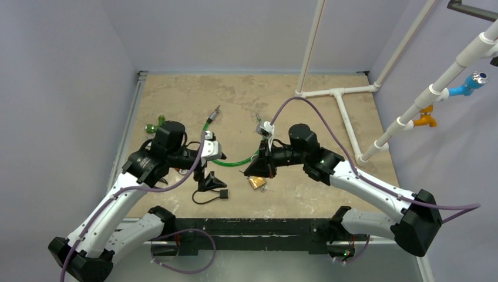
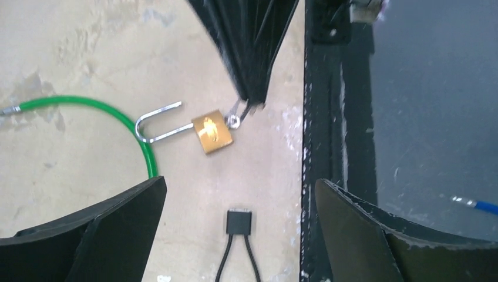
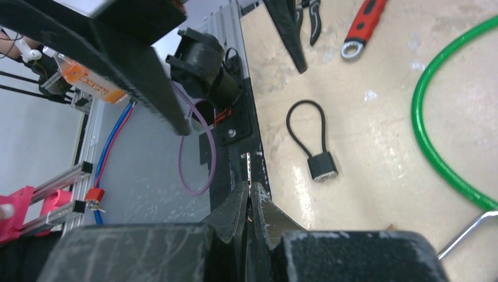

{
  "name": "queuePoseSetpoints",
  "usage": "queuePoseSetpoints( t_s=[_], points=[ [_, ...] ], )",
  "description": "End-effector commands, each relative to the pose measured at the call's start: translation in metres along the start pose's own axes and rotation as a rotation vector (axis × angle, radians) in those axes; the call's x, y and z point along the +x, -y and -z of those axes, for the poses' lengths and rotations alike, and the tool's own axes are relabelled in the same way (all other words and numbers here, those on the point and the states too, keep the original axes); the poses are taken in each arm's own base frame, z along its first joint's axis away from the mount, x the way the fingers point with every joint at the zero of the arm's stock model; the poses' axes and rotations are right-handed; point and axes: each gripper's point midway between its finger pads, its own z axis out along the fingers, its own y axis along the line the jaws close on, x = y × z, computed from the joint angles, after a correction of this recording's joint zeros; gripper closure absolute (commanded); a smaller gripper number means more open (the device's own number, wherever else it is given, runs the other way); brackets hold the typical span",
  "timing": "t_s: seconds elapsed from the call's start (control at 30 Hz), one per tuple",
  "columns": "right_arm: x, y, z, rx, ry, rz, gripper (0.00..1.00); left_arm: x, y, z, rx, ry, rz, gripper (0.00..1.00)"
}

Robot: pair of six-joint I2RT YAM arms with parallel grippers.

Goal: Unlock with the key
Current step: Pick up the key from the center of the board, then pick up the lock from the center of the board.

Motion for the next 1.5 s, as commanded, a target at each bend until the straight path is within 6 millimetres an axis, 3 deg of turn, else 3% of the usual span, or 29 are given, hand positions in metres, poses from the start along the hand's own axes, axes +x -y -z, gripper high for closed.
queuePoseSetpoints(
  t_s=[0.0, 0.13, 0.23, 0.63, 0.83, 0.97, 1.17, 1.27, 1.37, 1.47],
  points=[
    [0.021, -0.002, 0.013, 0.024, -0.046, -0.043, 1.0, 0.057, -0.014, -0.005, -0.013, -0.155, -0.136, 0.0],
    [0.042, 0.003, 0.02, 0.068, -0.068, -0.11, 1.0, 0.12, -0.022, -0.017, 0.033, -0.347, -0.274, 0.02],
    [0.055, 0.005, 0.026, 0.1, -0.081, -0.157, 1.0, 0.151, -0.019, -0.026, 0.073, -0.446, -0.335, 0.02],
    [0.055, 0.003, 0.042, 0.152, -0.026, -0.192, 1.0, 0.209, -0.025, -0.053, 0.11, -0.653, -0.293, 0.09],
    [0.049, 0.007, 0.046, 0.162, -0.017, -0.189, 1.0, 0.23, -0.019, -0.053, 0.135, -0.726, -0.211, 0.3],
    [0.048, 0.01, 0.048, 0.165, -0.019, -0.191, 1.0, 0.237, -0.018, -0.055, 0.112, -0.775, -0.209, 0.51],
    [0.042, 0.014, 0.047, 0.167, -0.023, -0.19, 1.0, 0.234, -0.022, -0.066, 0.075, -0.825, -0.183, 0.73],
    [0.038, 0.014, 0.046, 0.168, -0.025, -0.186, 1.0, 0.226, -0.023, -0.063, 0.073, -0.847, -0.163, 1.0],
    [0.033, 0.013, 0.044, 0.161, -0.035, -0.183, 1.0, 0.195, -0.029, -0.048, 0.021, -0.799, -0.181, 1.0],
    [0.028, 0.014, 0.041, 0.158, -0.069, -0.18, 1.0, 0.148, -0.034, -0.021, -0.012, -0.727, -0.241, 1.0]
  ],
)
